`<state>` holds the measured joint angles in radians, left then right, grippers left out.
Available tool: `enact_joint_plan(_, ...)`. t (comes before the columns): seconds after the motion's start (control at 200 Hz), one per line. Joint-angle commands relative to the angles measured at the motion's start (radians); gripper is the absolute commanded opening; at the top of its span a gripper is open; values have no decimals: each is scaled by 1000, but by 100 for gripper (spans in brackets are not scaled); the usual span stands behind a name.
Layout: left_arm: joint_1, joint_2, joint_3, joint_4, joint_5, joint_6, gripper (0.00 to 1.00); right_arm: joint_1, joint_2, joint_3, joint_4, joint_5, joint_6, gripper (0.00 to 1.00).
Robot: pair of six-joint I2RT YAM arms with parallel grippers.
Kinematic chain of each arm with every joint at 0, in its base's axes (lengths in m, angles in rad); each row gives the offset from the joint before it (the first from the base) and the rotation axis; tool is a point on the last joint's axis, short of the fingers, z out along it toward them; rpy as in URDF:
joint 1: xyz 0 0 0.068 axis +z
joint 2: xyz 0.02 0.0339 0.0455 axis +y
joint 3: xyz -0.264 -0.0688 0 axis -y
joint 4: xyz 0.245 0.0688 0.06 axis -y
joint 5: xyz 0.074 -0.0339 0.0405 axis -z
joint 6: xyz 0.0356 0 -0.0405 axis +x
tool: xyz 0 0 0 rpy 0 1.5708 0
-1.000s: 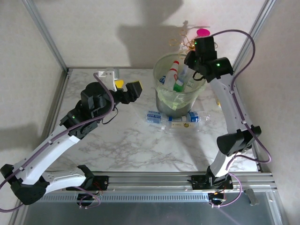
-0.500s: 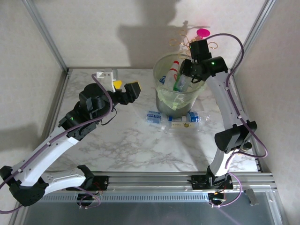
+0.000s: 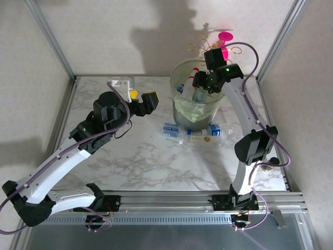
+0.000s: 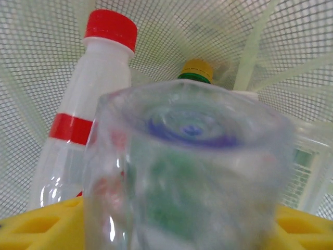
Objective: Put the plastic bottles in the bin
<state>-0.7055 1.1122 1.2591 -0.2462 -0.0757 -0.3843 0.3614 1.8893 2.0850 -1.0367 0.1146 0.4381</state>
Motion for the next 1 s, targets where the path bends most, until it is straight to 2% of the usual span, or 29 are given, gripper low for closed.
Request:
enact_joint_plan(0.0, 1, 2, 24, -16, -19, 13, 92, -3, 23, 66, -6, 23, 0, 72)
enact_joint_plan(0.325, 4, 15, 38, -27, -45, 10, 92, -4, -36, 67, 22, 86, -4, 81)
enact_joint_plan(0.591, 5, 36, 65, -37, -52, 7, 92, -3, -147, -17, 68, 130, 13, 77)
enact_joint_plan(0.681, 6, 43, 72, -38, -50, 5, 92, -4, -201, -71, 102, 107, 24, 73)
enact_joint_plan(0.786, 6, 50, 78, -39, -44, -3, 91, -3, -245, -137, 132, 56, 28, 64)
enact_joint_plan(0.916, 5, 54, 79, -39, -37, -14, 91, -3, -248, -217, 146, 17, 32, 49)
enact_joint_plan(0.996, 6, 53, 77, -41, -33, -20, 91, -3, -238, -248, 170, 4, 38, 46)
